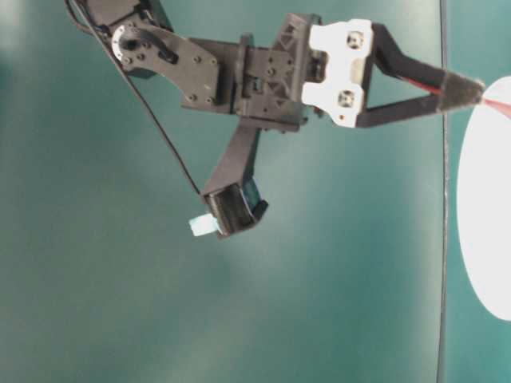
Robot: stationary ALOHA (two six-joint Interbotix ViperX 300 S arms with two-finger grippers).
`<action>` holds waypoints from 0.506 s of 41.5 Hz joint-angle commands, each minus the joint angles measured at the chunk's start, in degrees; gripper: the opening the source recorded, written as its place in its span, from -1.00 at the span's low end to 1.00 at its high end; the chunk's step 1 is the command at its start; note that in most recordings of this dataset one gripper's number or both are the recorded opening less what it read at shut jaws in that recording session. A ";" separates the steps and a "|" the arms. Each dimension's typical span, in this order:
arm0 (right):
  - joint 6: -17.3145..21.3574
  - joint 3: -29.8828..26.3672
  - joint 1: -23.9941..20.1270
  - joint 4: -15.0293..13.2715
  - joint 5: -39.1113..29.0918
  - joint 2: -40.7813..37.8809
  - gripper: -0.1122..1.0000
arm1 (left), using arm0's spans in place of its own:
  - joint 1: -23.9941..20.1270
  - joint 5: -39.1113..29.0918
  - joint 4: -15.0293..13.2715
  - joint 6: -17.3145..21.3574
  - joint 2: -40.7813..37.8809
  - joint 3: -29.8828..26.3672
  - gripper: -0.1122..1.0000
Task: Scoop the yellow hexagonal prism block from the bowl with a spoon using the right arm.
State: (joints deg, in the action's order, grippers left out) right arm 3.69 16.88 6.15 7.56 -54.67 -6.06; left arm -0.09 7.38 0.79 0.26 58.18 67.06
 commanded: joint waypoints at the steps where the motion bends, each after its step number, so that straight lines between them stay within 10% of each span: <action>1: -0.09 -1.49 -0.09 0.26 0.97 0.44 -0.35 | 0.00 0.26 0.18 0.00 -0.26 -1.67 -0.80; 21: -0.26 -1.49 -0.09 0.18 9.40 -0.79 -0.35 | 0.00 0.26 0.18 0.00 -0.35 -1.76 -0.80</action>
State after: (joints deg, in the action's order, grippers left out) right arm 3.60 16.88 6.15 7.56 -46.49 -7.82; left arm -0.09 7.38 0.88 0.26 58.18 67.06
